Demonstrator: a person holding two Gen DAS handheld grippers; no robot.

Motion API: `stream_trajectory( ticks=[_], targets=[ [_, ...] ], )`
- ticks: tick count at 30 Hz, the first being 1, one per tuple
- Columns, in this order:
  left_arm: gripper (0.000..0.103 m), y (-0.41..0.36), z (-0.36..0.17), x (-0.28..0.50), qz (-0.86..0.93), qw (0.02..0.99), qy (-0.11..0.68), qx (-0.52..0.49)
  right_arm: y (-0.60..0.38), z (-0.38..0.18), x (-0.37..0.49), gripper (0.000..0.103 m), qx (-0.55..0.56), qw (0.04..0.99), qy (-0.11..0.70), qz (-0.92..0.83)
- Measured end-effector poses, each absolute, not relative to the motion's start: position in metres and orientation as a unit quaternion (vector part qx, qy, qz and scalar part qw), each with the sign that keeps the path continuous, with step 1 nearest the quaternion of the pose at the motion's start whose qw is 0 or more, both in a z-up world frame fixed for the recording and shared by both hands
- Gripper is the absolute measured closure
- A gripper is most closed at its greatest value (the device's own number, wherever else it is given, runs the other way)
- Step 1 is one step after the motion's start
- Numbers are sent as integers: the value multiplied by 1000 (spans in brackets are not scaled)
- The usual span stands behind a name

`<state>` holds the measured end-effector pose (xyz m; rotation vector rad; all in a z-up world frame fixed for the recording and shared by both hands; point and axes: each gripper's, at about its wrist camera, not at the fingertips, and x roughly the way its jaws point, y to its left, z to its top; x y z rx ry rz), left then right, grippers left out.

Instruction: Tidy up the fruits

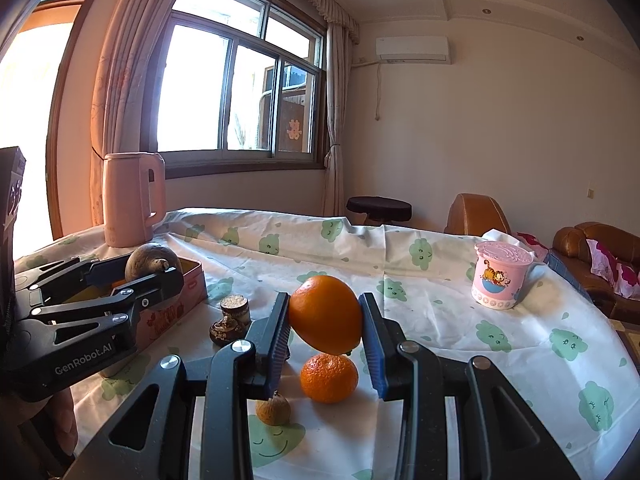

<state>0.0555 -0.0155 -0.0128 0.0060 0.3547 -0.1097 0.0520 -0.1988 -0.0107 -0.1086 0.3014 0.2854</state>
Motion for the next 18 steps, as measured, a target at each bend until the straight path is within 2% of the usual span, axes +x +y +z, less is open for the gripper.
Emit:
stream_trajectory(
  ticks=[18],
  targets=[
    [54, 16, -15, 53, -38, 981, 188, -21, -174, -11, 56, 67, -76, 971, 158, 161]
  ],
)
